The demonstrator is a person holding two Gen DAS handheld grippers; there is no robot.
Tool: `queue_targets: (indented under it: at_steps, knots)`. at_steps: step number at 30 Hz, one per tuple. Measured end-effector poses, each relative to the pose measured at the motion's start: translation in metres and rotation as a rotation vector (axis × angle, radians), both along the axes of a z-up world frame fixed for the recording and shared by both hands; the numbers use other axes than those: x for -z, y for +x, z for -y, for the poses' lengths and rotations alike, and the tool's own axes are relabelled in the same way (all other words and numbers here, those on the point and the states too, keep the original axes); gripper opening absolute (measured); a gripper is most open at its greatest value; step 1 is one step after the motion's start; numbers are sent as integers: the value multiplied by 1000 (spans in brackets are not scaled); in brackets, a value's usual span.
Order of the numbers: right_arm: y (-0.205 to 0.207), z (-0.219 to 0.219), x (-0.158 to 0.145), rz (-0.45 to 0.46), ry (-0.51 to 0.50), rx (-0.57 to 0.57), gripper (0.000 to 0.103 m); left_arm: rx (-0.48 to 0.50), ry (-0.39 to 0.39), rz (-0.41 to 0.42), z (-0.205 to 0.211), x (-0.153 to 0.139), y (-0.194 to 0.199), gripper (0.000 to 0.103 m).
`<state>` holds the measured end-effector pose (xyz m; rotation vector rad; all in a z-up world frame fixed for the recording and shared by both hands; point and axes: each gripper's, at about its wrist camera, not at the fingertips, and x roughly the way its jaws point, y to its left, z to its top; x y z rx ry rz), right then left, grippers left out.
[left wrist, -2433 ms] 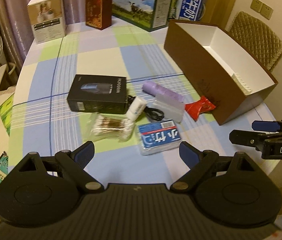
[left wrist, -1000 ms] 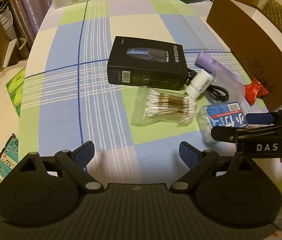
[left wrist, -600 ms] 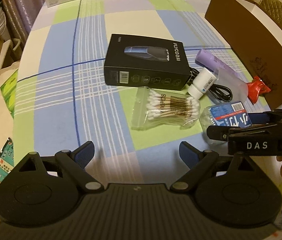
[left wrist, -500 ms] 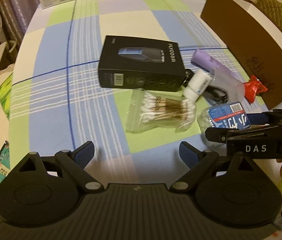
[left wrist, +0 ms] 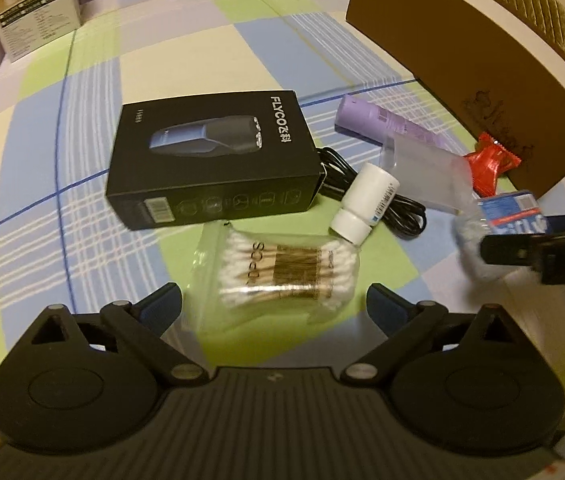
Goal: Organize objects
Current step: 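Grasp the blue dental floss box with the right tool, then grasp the cotton swab bag with the left tool while the right holds the floss box, then carry the swab bag and floss box over the cardboard box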
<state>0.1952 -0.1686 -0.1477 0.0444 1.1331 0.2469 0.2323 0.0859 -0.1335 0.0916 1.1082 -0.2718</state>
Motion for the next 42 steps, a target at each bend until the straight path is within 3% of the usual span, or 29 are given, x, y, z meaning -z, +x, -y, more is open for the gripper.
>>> queue_targets:
  at_steps: [9, 12, 14, 30, 42]
  knots:
    - [-2, 14, -1, -12, 12, 32, 84, 11, -23, -13, 1, 11, 20, 91]
    - [-4, 14, -2, -13, 19, 19, 84, 23, -17, 6, 2, 10, 17, 82]
    - [-6, 13, -4, -11, 24, 8, 84, 27, -20, 15, 3, 8, 14, 68]
    - [-17, 22, -22, 5, 83, -76, 84, -9, -20, 0, 7, -9, -28, 68]
    - [-27, 44, -66, 93, 176, -171, 84, -9, -45, 106, 42, -61, -47, 68]
